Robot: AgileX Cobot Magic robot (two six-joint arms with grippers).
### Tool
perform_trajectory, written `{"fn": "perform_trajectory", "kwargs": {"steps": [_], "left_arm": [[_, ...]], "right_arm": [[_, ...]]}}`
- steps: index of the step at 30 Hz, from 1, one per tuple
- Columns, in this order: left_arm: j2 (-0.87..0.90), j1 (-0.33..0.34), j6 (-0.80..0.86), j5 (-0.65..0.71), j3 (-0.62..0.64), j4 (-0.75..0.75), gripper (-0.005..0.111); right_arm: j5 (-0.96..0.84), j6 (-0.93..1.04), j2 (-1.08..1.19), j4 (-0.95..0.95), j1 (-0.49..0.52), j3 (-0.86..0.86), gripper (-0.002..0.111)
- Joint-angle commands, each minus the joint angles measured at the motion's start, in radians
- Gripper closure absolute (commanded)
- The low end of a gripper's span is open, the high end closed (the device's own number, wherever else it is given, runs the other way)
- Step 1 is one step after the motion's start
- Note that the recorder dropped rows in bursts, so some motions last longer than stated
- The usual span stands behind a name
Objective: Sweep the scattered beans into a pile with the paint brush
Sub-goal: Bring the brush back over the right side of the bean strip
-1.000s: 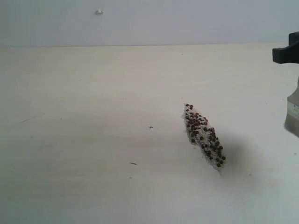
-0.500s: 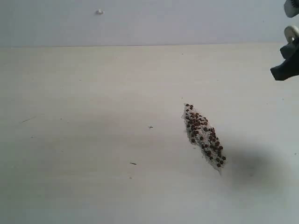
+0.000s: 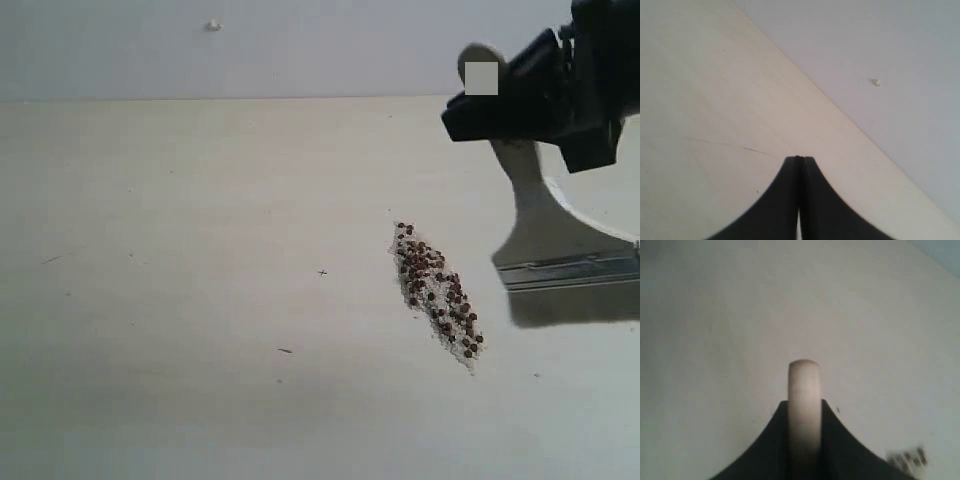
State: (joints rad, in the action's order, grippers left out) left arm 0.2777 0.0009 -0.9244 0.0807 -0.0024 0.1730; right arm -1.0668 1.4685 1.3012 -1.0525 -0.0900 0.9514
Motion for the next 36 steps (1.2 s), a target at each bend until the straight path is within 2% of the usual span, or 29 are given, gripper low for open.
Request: {"fn": "perform_trajectory", "kwargs": {"steps": [1,36], "left_arm": [[-0.007,-0.002,0.006,-0.001,0.002,-0.005,0.107],[-0.007,-0.002,0.006,-0.001,0.002,-0.005,0.107]], "right_arm": [[-0.148,0.175,0.005,-0.216,0.006,-0.01,0.108],[-0.13,0.147,0.005,-0.228,0.006,-0.016,0.108]]}}
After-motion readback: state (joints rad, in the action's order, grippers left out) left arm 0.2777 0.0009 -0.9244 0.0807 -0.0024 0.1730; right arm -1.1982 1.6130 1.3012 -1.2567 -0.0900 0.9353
